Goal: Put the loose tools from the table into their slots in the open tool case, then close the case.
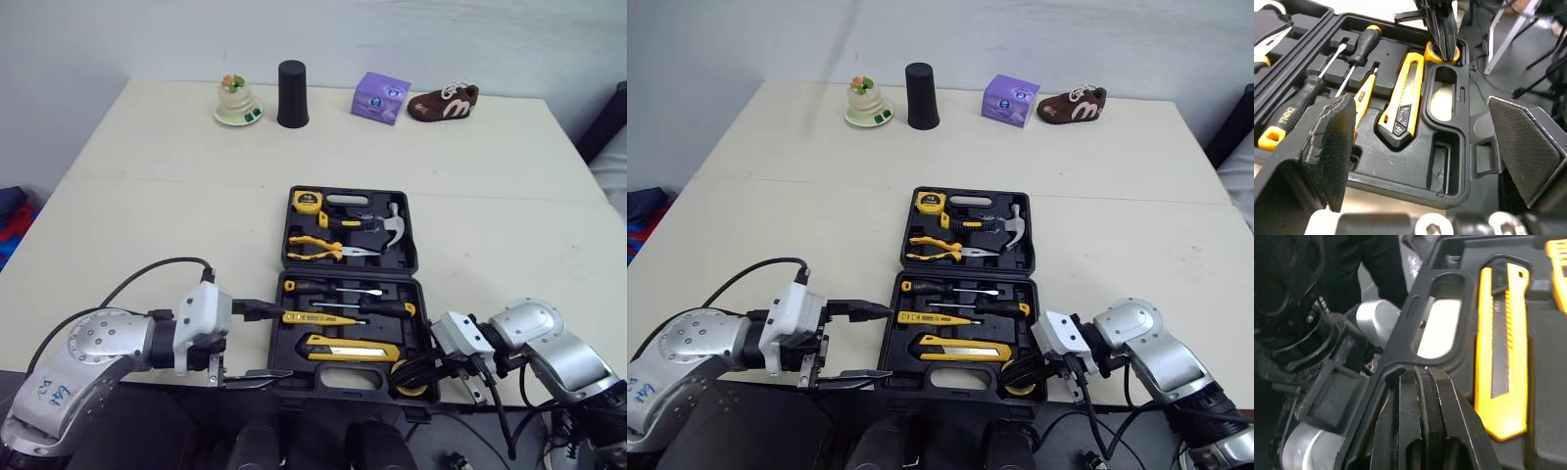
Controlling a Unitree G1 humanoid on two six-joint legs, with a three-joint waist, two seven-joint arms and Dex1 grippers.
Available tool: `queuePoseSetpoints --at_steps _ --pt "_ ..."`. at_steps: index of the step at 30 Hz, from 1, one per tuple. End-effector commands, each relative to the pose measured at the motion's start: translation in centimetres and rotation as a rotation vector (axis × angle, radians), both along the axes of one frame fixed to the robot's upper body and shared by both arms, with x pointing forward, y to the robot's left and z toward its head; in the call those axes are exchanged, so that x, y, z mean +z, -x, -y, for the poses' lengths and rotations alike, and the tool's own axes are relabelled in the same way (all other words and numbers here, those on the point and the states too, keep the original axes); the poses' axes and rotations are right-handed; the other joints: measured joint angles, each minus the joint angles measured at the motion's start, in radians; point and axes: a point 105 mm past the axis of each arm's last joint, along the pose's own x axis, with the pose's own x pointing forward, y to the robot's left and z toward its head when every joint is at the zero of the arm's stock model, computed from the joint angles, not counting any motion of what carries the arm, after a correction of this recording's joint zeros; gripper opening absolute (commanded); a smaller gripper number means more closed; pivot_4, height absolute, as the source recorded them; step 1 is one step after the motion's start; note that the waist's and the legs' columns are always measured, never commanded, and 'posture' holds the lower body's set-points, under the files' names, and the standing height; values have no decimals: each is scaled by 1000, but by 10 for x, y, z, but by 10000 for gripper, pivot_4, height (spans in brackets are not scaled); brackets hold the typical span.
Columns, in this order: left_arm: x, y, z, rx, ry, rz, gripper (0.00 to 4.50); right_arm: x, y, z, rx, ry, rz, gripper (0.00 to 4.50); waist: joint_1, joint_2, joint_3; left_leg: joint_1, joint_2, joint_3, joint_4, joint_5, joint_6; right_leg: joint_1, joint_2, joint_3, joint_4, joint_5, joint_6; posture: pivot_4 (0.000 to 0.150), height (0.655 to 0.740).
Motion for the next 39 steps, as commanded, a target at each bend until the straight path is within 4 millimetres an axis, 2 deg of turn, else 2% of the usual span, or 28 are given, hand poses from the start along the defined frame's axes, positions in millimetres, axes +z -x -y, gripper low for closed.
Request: queuePoseSetpoints --at_steps 1,4,8,10,12,14,16,19,21,23,25,28,39 --pt "14 -8 -9 116 59 49 45000 25 -18 7 -138 -47 -47 730 -6 2 1 0 0 0 0 0 0 0 0 0 0 0 0 1500 7400" --pt "18 -16 -19 221 89 67 45000 48 -19 1 -198 -102 -80 730 -8 4 3 -1 0 0 0 0 0 -1 0 -1 0 0 0 1500 7400" --pt "11 -31 -39 360 22 65 45000 75 -23 0 -300 -192 -124 730 -6 5 3 -2 0 -1 -3 1 -1 -3 0 -3 0 0 -1 1500 7400" --pt "11 -53 -65 544 -4 121 45000 79 -37 13 -438 -208 -37 730 -4 5 3 -2 -1 0 -4 1 -1 -3 0 -3 0 0 -1 1500 7400" --pt "9 -73 -91 704 -13 157 45000 77 -58 37 -622 -198 87 730 5 5 3 -2 -1 0 -4 1 0 -3 0 -3 0 0 -1 1500 7400" --pt "-5 -78 -94 716 -35 128 39287 66 -67 58 -731 -170 113 0 9 5 3 -3 -2 1 -3 1 0 -4 0 -3 0 0 0 1500 7400" --pt "-15 -80 -93 703 -66 117 33538 59 -69 65 -766 -176 102 0 14 5 3 -3 -2 2 -4 1 0 -5 1 -2 0 0 0 1500 7400" --pt "-21 -82 -91 694 -76 113 20484 56 -76 72 -826 -197 154 0 15 5 3 -3 -2 4 -7 1 0 -7 6 0 2 0 0 1500 7400" --pt "-28 -87 -82 669 -105 115 10963 50 -83 86 -912 -189 215 0 15 5 3 -4 -1 5 -8 2 -1 -8 7 0 2 0 0 1500 7400" --pt "-27 -93 -76 668 -92 124 1935 44 -84 92 -942 -174 239 0 15 5 3 -4 -1 6 -8 2 -1 -8 8 0 2 0 0 1500 7400" --pt "-23 -97 -74 681 -62 132 512 39 -84 90 -940 -163 243 0 15 5 3 -4 0 6 -8 2 -1 -8 8 0 2 0 0 1500 7400" --pt "-26 -100 -55 617 -56 105 512 24 -76 77 -864 -113 207 0 14 5 3 -3 0 7 -8 3 -1 -8 8 2 3 0 0 1500 7400" --pt "-38 -108 -26 534 -50 52 512 20 -85 42 -770 -102 220 0 1 5 3 -2 0 7 -8 5 -2 -9 8 4 6 0 0 1500 7400"
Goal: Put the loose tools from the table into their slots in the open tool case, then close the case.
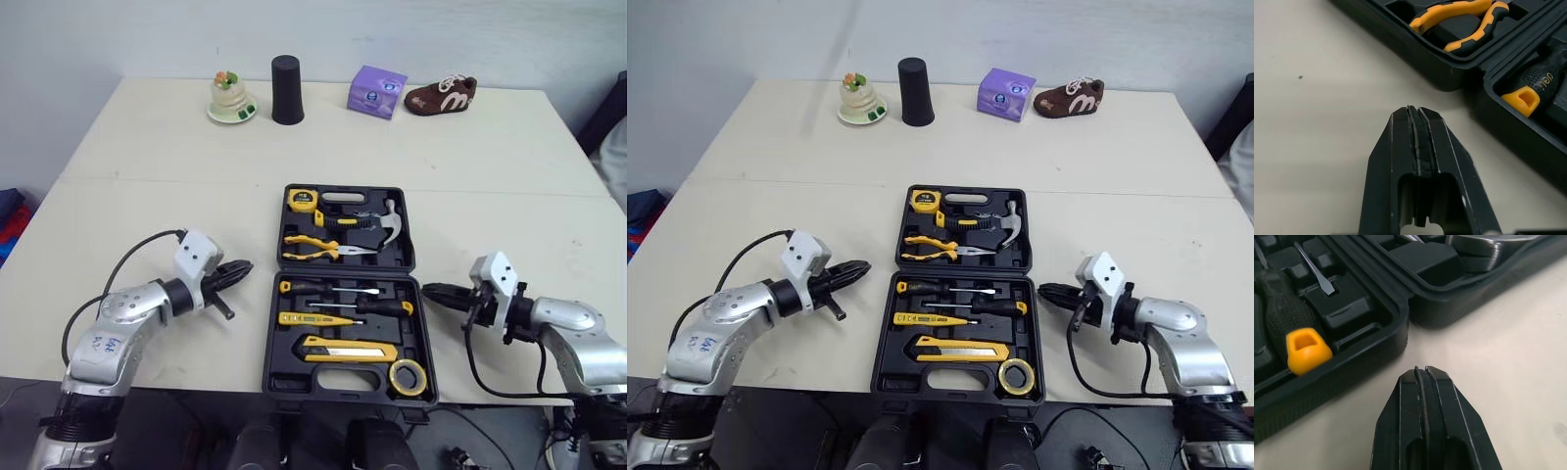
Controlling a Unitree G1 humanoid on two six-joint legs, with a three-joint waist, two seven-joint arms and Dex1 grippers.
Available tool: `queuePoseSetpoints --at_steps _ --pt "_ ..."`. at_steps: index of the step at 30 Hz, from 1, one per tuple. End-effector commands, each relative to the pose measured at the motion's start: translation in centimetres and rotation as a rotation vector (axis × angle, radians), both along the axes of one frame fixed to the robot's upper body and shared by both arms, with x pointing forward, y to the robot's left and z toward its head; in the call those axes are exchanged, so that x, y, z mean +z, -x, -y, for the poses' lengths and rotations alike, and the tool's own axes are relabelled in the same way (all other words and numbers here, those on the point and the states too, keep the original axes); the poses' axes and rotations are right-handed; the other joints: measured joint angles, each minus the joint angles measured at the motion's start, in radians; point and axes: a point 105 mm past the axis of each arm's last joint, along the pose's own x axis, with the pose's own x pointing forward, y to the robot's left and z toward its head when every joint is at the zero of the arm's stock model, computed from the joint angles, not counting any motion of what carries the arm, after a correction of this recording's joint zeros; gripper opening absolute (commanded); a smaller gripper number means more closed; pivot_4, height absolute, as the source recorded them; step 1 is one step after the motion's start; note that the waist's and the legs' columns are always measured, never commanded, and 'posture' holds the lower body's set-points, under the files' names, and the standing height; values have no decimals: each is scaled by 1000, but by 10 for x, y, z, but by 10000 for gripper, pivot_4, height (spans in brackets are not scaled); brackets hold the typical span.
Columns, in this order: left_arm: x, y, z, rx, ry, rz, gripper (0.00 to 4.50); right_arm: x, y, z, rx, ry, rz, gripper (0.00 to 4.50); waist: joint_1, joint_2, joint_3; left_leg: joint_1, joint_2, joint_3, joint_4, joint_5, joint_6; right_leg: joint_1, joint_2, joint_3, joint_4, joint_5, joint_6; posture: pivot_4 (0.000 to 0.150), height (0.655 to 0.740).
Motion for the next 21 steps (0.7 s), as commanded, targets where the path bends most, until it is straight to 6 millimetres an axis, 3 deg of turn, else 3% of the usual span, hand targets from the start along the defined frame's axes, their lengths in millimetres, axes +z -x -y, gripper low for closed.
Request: queuePoseSetpoints --at_steps 1,10,21 --pt "-3 -2 12 -34 16 -9 512 11 -4 -14 45 9 51 0 -2 0 0 0 0 0 0 0 0 0 0 0 0 0 0 1500 7400" --pt "-19 -14 26 -55 20 -53 512 13 -11 -29 100 37 55 0 -14 0 0 0 0 0 0 1 0 0 1 0 1 0 0 1500 7400" --pt "-17 -30 29 -36 1 7 512 13 -23 -28 84 57 101 0 -10 0 0 0 0 0 2 3 1 -1 0 0 1 0 0 1500 7400"
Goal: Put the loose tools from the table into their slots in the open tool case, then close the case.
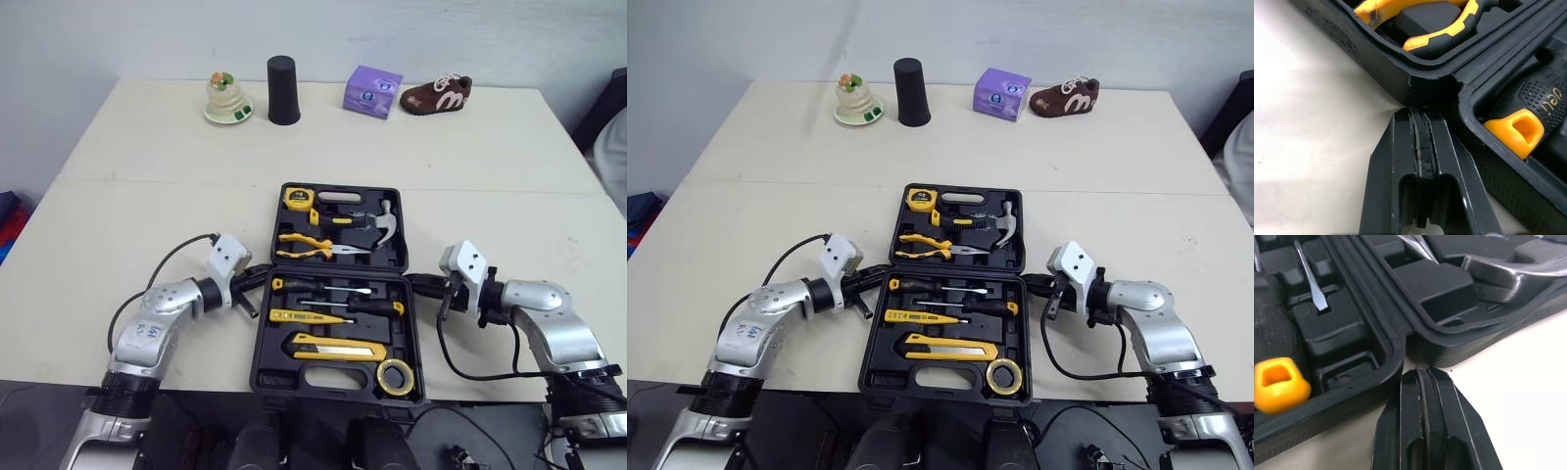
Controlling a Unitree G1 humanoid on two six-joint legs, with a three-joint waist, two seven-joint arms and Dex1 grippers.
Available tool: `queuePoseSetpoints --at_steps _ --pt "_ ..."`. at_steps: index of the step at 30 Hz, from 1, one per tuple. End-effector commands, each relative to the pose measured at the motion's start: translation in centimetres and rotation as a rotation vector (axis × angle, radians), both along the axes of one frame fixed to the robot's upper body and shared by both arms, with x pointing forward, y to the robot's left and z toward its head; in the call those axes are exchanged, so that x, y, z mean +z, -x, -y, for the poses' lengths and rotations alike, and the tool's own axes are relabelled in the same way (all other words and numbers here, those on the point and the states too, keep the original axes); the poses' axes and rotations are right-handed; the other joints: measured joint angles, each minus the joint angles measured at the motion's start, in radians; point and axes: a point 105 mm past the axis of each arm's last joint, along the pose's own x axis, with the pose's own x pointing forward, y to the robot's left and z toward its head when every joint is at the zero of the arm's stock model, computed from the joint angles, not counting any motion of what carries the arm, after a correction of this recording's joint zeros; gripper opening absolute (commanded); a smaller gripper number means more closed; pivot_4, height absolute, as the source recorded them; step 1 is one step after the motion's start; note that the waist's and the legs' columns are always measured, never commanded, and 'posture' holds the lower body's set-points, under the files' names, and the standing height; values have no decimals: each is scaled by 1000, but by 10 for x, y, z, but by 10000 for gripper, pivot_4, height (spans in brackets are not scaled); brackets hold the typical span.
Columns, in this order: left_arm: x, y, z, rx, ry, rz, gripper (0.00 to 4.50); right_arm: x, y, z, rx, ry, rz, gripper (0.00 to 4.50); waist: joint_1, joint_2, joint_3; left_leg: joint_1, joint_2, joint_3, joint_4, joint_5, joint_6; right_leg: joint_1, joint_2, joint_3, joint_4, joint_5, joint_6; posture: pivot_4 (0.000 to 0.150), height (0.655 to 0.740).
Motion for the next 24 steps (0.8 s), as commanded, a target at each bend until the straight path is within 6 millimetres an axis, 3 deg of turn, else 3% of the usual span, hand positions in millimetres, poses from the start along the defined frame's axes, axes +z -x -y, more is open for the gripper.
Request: queuePoseSetpoints --at_steps 1,14,16,18,22,24 --pt "6 -9 2 12 -3 40 512 11 -5 -3 27 3 69 0 1 0 0 0 0 0 0 0 0 0 0 0 0 0 0 1500 7400" --pt "4 -13 7 6 17 17 512 13 -23 1 -5 17 116 0 0 0 0 0 0 -1 0 1 0 0 0 0 1 0 0 1500 7400" --pt "1 -13 2 29 2 11 512 12 -23 1 -4 23 108 0 -1 0 0 0 0 -1 0 1 0 0 0 0 1 0 0 1500 7400" --pt "0 -16 -16 111 -22 9 512 8 -21 9 -45 -3 19 0 0 0 0 0 0 -1 1 1 0 0 0 0 1 0 0 1500 7400" --pt "13 -9 -44 179 51 -1 13198 17 -21 28 -122 12 6 14031 -3 0 0 0 0 -1 0 1 0 0 0 0 2 0 0 1500 7400" --pt "25 -5 -61 211 106 15 22791 30 -20 35 -156 -51 -23 24481 -6 0 0 0 0 -1 -1 1 0 0 0 0 2 0 0 1500 7400"
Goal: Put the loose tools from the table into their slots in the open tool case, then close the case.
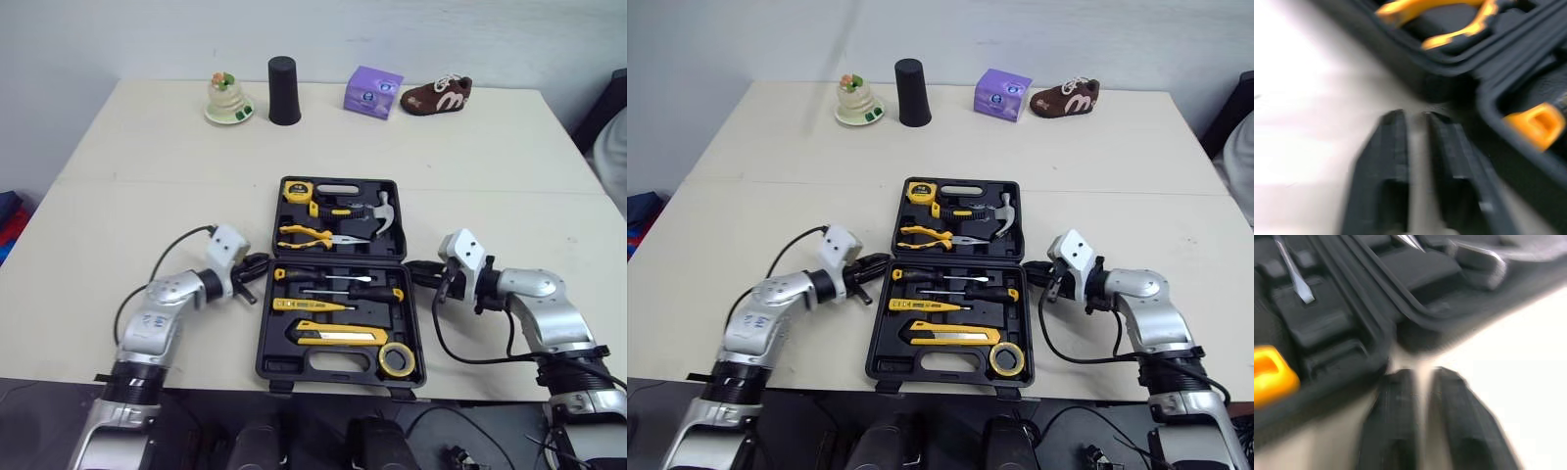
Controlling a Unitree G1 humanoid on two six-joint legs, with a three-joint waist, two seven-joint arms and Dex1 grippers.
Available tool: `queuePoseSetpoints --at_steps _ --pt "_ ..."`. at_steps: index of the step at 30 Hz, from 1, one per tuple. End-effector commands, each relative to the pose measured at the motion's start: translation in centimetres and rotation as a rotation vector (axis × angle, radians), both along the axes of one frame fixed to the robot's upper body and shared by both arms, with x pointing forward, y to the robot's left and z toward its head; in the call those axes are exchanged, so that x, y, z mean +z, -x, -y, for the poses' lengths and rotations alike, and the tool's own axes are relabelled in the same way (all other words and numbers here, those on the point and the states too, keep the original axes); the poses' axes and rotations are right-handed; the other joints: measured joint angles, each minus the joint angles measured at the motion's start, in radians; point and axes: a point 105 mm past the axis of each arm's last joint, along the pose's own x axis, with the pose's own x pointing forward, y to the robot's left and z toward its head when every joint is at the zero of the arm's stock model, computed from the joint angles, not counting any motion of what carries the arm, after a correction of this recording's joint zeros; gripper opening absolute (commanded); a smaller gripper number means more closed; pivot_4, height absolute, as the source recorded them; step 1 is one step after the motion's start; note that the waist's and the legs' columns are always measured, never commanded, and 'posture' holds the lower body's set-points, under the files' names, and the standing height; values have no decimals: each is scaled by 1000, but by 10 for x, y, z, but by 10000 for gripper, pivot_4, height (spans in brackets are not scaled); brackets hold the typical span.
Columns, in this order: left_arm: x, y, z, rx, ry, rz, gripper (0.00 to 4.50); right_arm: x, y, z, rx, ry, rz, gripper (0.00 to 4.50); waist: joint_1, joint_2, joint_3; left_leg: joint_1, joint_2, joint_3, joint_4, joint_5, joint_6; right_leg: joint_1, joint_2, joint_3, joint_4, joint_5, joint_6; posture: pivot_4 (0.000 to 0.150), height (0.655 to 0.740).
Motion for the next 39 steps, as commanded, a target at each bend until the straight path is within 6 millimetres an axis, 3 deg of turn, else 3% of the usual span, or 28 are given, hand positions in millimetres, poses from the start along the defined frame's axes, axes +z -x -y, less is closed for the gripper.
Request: queuePoseSetpoints --at_steps 1,2,4,5,8,12,16,23,28,39 --pt "24 7 -32 67 75 45 26916 30 0 16 -74 -79 -2 29137 -1 0 0 0 0 0 0 0 0 0 0 0 0 0 0 1500 7400" --pt "30 9 -36 71 84 45 31547 36 -1 20 -110 -93 -25 34248 0 0 0 -1 0 0 -1 0 0 -1 0 -1 0 0 0 1500 7400" --pt "34 13 -44 96 113 -112 40426 49 -9 31 -238 -67 -77 43960 2 0 0 -2 0 0 0 0 0 -2 0 0 0 0 0 1500 7400" --pt "36 17 -43 80 83 -175 44703 54 -12 34 -284 -57 -123 45000 2 0 0 -3 0 0 0 0 0 -3 0 0 0 0 0 1500 7400" --pt "60 22 -27 -13 103 -203 44703 71 -12 23 -272 -88 -206 45000 6 0 0 -8 -2 0 2 2 1 -11 -2 2 7 0 0 1500 7400" --pt "88 6 -5 -18 156 -236 44703 84 -10 4 -279 -124 -395 45000 8 0 0 -15 -2 -4 3 2 -1 -14 0 1 6 0 0 1500 7400" --pt "100 -11 11 14 140 -260 44703 90 -17 -7 -325 -106 -451 45000 6 0 0 -16 -3 -3 3 2 0 -16 0 1 7 0 0 1500 7400" --pt "92 -40 26 112 111 -318 44703 86 -27 -21 -381 -61 -442 45000 4 -1 1 -19 -3 6 1 3 -1 -27 1 1 13 0 0 1500 7400" --pt "84 -51 37 129 115 -384 44703 84 -28 -28 -386 -65 -426 45000 5 -1 1 -20 -3 8 2 3 0 -30 1 3 15 0 0 1500 7400" --pt "61 -52 39 146 2 -451 44703 76 -32 -27 -469 -50 -392 45000 3 -1 1 -20 -3 9 2 3 -1 -31 1 4 16 0 0 1500 7400"
